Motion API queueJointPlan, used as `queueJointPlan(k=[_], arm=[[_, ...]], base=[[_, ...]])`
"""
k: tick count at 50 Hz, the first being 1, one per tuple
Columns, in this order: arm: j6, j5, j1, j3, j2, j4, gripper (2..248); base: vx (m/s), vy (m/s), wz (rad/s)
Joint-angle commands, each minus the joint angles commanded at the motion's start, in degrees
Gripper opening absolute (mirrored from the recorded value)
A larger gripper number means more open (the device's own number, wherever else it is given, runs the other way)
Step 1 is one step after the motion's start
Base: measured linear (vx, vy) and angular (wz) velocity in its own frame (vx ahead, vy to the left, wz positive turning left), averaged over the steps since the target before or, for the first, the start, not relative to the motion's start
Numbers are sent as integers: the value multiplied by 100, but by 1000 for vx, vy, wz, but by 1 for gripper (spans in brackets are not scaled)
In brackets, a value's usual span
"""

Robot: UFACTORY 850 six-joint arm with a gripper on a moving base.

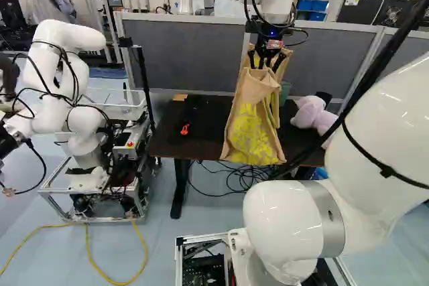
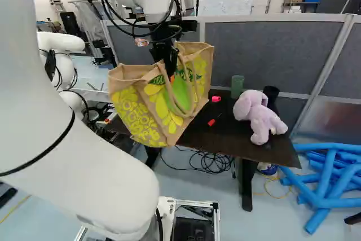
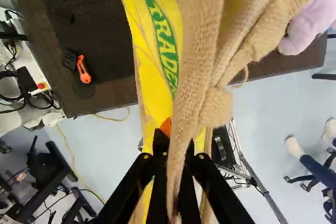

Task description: Pick up the bag on the ground and place it on the table

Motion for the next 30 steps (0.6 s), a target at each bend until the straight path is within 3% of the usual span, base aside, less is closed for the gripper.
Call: queueJointPlan(k=[30], arm=[[0,0,9,-85,-94,0,21]], base=[[8,0,-1]])
